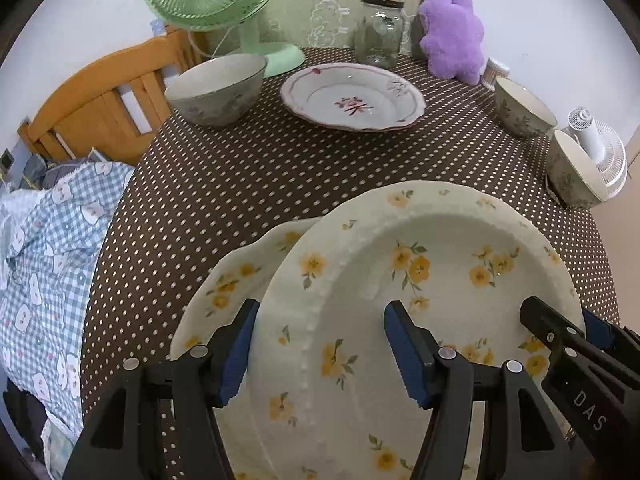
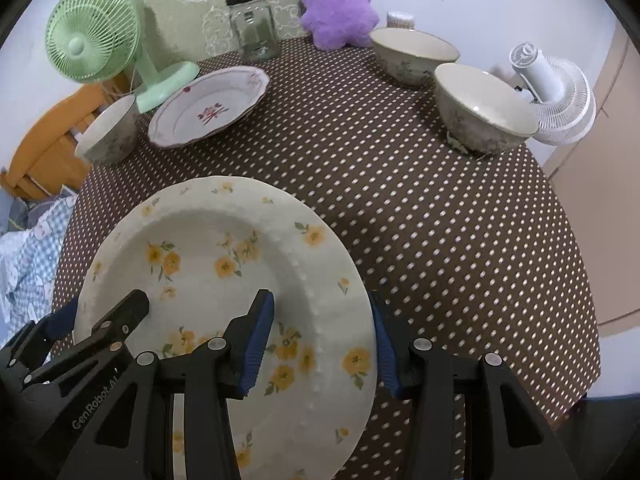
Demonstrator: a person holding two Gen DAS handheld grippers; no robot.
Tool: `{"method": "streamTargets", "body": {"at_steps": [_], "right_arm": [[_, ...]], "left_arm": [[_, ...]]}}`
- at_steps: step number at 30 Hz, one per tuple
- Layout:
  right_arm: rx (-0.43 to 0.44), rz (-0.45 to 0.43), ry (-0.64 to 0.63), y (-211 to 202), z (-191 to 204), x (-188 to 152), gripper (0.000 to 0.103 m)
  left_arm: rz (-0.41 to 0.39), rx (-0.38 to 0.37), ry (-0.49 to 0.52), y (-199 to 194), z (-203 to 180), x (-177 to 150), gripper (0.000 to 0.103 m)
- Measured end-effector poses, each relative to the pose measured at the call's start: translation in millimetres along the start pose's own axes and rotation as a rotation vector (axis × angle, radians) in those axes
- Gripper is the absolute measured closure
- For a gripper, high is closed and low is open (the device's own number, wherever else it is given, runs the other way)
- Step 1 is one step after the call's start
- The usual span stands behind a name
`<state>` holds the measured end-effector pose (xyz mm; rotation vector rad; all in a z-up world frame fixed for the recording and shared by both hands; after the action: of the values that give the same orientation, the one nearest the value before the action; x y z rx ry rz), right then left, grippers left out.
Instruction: Organize plates and bowls
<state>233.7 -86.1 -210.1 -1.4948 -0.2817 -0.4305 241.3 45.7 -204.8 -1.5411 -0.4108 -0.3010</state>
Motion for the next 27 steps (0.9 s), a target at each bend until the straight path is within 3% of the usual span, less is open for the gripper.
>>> {"method": "streamTargets", "body": {"at_steps": [9,27], "right_arm": [[-0.015,0.004,-0.018,0.1,24.1,-11.4,0.052],[-0.035,0.040,0.000,13.8,27.3,-28.4,0.052]], "left_arm": [[0.041,-0.011,0.000,7.4,22.6,-18.8,0.039],[0.051,-0.004,0.038,14.9,26.9,-27.6,0.036]]}}
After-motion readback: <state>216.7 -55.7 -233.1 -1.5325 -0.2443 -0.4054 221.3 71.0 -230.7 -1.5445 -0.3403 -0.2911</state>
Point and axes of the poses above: each gripper's, at about its wrist camera, not at the fingertips, and y roughly the way its jaws point, z to its left, x to its top, the point moved 9 cm from there along y, roughly the way its jaws point, and after that the axes turned 1 degree about y, right-handed, at the moved point
